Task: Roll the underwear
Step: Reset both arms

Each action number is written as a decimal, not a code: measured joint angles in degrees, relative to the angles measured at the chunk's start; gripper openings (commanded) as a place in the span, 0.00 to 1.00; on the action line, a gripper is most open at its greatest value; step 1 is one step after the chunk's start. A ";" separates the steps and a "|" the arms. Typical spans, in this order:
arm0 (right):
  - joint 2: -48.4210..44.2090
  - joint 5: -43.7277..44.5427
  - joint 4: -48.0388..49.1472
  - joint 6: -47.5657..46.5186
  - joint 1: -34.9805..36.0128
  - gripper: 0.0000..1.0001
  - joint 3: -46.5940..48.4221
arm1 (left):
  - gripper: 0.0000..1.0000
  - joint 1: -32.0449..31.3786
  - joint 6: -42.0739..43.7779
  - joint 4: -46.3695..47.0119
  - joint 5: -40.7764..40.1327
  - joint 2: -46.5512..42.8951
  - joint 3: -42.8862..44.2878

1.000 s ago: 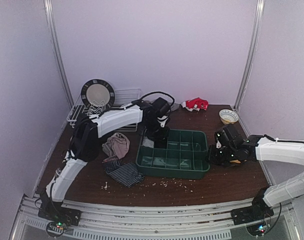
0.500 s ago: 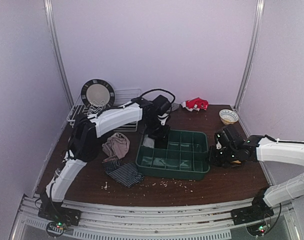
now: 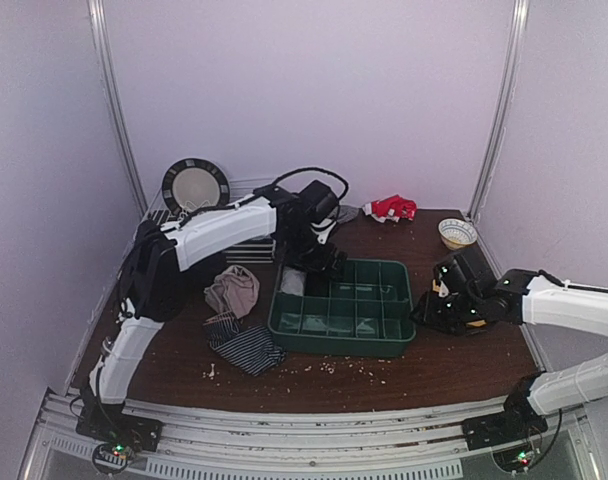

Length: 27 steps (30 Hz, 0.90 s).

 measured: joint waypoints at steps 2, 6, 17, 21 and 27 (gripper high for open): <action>-0.52 0.02 -0.28 -0.02 0.00 0.49 0.02 | 0.98 -0.02 0.15 -0.09 -0.37 -0.85 -0.52; -2.21 0.04 -1.05 -0.42 0.00 0.60 0.31 | 0.98 -0.15 0.46 -0.11 -1.46 -2.67 -1.55; -14.34 5.60 -4.37 -4.72 0.13 1.00 3.10 | 0.98 -4.13 0.96 15.10 -10.08 -32.35 -32.15; -21.38 19.65 -6.82 -0.55 0.31 1.00 3.67 | 0.98 -0.17 -2.62 21.24 -14.58 -52.41 -47.89; -35.06 35.06 -1.40 -6.01 0.33 1.00 -2.29 | 0.98 9.84 -3.87 26.18 -28.96 -77.81 -70.86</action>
